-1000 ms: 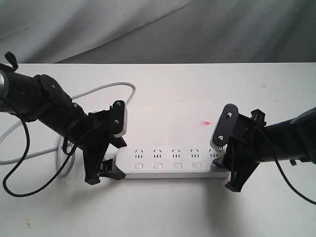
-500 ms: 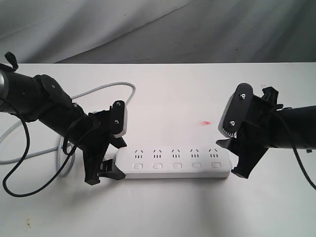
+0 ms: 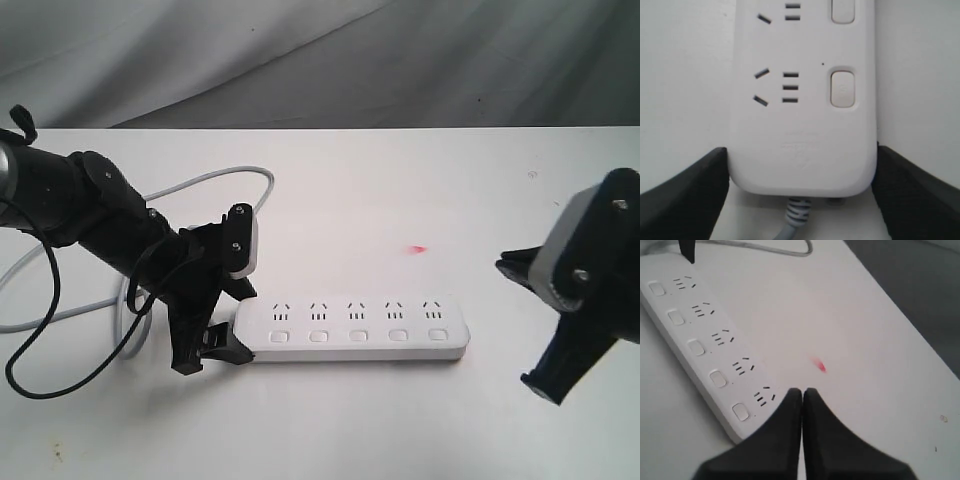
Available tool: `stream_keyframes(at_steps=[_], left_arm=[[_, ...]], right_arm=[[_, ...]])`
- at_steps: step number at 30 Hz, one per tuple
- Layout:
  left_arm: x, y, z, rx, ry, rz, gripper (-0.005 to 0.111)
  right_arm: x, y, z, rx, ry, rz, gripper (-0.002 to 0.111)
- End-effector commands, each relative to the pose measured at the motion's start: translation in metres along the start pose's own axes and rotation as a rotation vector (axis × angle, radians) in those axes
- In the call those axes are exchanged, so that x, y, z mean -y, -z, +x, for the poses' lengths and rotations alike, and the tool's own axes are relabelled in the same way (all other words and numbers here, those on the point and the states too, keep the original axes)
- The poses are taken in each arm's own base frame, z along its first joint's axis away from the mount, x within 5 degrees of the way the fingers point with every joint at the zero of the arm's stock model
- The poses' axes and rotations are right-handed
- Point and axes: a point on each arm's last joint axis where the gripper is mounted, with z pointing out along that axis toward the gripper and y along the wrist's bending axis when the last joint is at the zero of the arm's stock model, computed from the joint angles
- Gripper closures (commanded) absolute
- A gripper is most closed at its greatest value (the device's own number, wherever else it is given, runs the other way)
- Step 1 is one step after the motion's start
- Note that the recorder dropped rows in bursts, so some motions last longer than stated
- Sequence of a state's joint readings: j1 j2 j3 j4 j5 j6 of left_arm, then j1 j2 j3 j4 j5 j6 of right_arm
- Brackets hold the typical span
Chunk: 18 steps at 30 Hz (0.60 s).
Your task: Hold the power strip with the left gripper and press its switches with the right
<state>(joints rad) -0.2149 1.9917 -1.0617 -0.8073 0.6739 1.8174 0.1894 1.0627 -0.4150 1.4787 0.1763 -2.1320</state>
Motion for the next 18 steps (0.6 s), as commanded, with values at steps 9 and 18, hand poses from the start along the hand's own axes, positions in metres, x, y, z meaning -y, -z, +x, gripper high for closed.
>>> stream_keyframes(at_steps=[9,18], left_arm=[[0.0,-0.001,-0.001,0.0,-0.001,0.006,0.038],[0.0,-0.001,-0.001,0.0,-0.001,0.006,0.038]], right_arm=[[-0.02,0.084,0.016,0.284,-0.169,0.278,0.108],[-0.021,0.089,0.015,0.319,-0.202,0.29,0.108]])
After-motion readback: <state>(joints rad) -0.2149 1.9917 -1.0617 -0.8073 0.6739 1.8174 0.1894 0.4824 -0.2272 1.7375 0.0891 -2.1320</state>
